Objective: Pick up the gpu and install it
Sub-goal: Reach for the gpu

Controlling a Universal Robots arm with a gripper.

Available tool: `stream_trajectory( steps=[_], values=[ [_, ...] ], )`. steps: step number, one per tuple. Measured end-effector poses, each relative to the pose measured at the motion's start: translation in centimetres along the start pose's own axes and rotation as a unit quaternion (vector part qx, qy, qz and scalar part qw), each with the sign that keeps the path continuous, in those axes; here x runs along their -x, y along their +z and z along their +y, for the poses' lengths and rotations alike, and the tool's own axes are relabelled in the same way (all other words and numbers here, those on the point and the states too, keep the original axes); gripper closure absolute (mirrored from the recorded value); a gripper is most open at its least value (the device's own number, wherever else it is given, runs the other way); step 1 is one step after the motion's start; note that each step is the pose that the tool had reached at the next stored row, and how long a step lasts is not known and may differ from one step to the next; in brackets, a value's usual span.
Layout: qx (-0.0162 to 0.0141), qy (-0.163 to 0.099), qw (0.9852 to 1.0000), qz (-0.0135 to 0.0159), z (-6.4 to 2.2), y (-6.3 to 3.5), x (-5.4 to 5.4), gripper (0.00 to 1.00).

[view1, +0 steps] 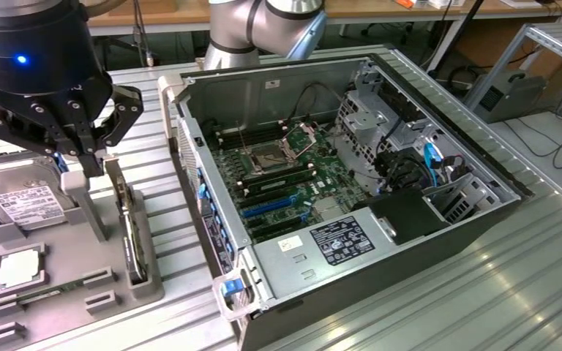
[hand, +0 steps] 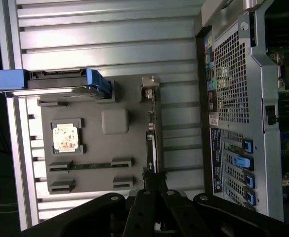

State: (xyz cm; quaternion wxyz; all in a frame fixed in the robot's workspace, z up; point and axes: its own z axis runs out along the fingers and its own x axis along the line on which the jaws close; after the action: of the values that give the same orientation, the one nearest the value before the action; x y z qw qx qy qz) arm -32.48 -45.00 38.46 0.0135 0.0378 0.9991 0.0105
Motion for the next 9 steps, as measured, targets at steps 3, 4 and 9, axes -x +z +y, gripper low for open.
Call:
stream_trajectory(
  steps=[3, 4, 9],
  values=[
    [-0.0002, 0.0, 1.0, 0.0, -0.07, 0.01, 0.01, 0.89],
    [-0.0002, 0.0, 1.0, 0.0, -0.08, 0.01, 0.01, 0.89],
    [-0.0022, 0.0, 1.0, -0.0001, -0.11, 0.05, -0.01, 0.89]
  ],
)
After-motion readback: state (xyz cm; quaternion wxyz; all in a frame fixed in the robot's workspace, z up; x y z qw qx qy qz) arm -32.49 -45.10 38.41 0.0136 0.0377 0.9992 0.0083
